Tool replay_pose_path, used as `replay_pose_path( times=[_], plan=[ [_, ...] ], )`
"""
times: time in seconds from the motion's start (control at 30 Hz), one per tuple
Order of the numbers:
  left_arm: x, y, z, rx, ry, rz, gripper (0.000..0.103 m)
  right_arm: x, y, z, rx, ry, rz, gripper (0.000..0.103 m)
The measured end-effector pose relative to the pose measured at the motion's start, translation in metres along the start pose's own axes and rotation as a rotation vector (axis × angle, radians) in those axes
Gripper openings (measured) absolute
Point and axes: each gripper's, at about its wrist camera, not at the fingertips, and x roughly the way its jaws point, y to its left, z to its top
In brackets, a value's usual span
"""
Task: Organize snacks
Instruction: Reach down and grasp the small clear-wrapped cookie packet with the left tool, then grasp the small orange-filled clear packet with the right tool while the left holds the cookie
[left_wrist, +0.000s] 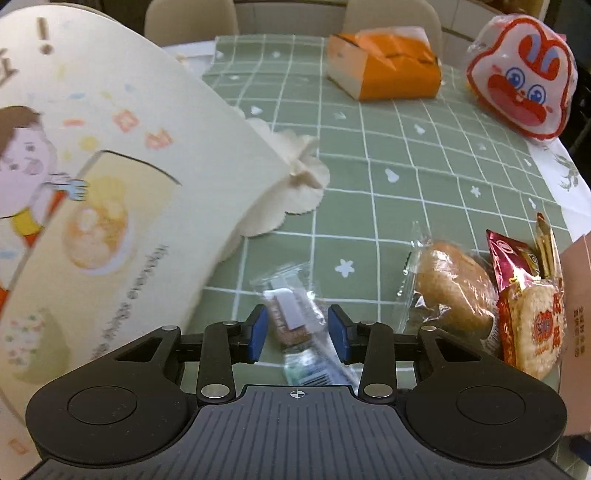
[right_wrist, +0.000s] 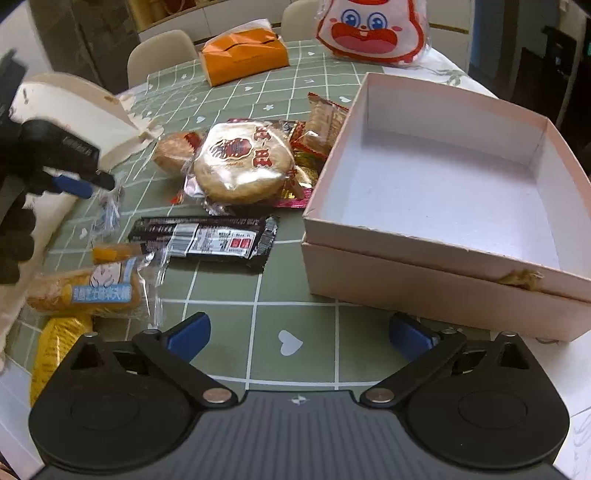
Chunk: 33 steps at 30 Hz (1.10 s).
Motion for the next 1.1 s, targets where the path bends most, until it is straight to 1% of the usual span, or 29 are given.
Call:
replay_pose_path(
  times=[0.07,0.1,0.13,0.17,0.27,0.33,0.37,0.4,0.47,0.5,0.53,0.57,0.63,0.73,0.8,0.87,0.93,1.0,1.03,1.07,1.1],
  plan=[
    [0.007,-0.005,0.0,0.033,0.005,0.022,0.049,0.0,0.005,-0.003,-0.044,-0.003,-0.019,0.103],
    [0.011,-0.011,-0.003,0.046,0.011,0.033,0.054,0.002,0.01,-0.006,-0.082,-0.007,-0.039,0.103],
    [0.013,-0.011,-0.003,0.052,0.002,0.037,0.055,0.002,0.013,-0.01,-0.109,-0.012,-0.056,0.103],
    [0.014,-0.01,-0.003,0.048,-0.008,0.028,0.055,0.001,0.014,-0.012,-0.102,-0.027,-0.062,0.103],
    [0.014,-0.007,-0.003,0.036,-0.014,0.011,0.052,0.0,0.015,-0.015,-0.073,-0.047,-0.083,0.103],
    [0.013,-0.005,-0.004,0.051,-0.015,-0.001,0.05,0.0,0.016,-0.014,-0.064,-0.042,-0.091,0.103],
    [0.012,-0.005,-0.005,0.064,-0.018,-0.002,0.046,0.0,0.016,-0.014,-0.066,-0.039,-0.09,0.103],
    [0.01,-0.002,-0.007,0.073,-0.018,-0.012,0.043,0.0,0.016,-0.014,-0.075,-0.033,-0.086,0.103],
    [0.005,0.005,-0.011,0.047,-0.003,-0.056,0.042,0.0,0.016,-0.01,-0.101,0.006,-0.062,0.101],
    [0.003,0.01,-0.013,0.025,0.005,-0.091,0.042,-0.001,0.016,-0.006,-0.102,0.029,-0.044,0.098],
    [0.0,0.017,-0.017,0.0,0.012,-0.126,0.042,-0.004,0.014,-0.002,-0.094,0.03,-0.023,0.091],
    [-0.003,0.022,-0.021,-0.019,0.014,-0.146,0.042,-0.01,0.015,0.0,-0.085,0.017,0.006,0.09],
    [-0.012,0.033,-0.03,-0.049,0.012,-0.164,0.042,-0.022,0.024,0.008,-0.1,-0.045,0.045,0.09],
    [-0.039,0.052,-0.04,-0.096,-0.034,-0.216,0.042,-0.035,0.053,0.02,-0.201,-0.127,0.099,0.09],
    [-0.059,0.064,-0.042,-0.124,-0.067,-0.244,0.041,-0.034,0.074,0.029,-0.272,-0.156,0.131,0.087],
    [-0.079,0.075,-0.044,-0.142,-0.093,-0.275,0.041,-0.025,0.094,0.039,-0.331,-0.165,0.144,0.073],
    [-0.099,0.084,-0.048,-0.144,-0.117,-0.305,0.041,-0.01,0.107,0.05,-0.366,-0.157,0.163,0.064],
    [-0.114,0.09,-0.053,-0.135,-0.128,-0.328,0.041,0.011,0.121,0.061,-0.384,-0.115,0.192,0.06],
    [-0.121,0.093,-0.056,-0.128,-0.127,-0.34,0.041,0.018,0.126,0.061,-0.39,-0.09,0.201,0.059],
    [-0.126,0.094,-0.061,-0.114,-0.119,-0.356,0.041,0.026,0.132,0.063,-0.397,-0.053,0.206,0.051],
    [-0.129,0.095,-0.066,-0.101,-0.107,-0.372,0.041,0.033,0.136,0.064,-0.398,-0.013,0.204,0.047]
  ],
)
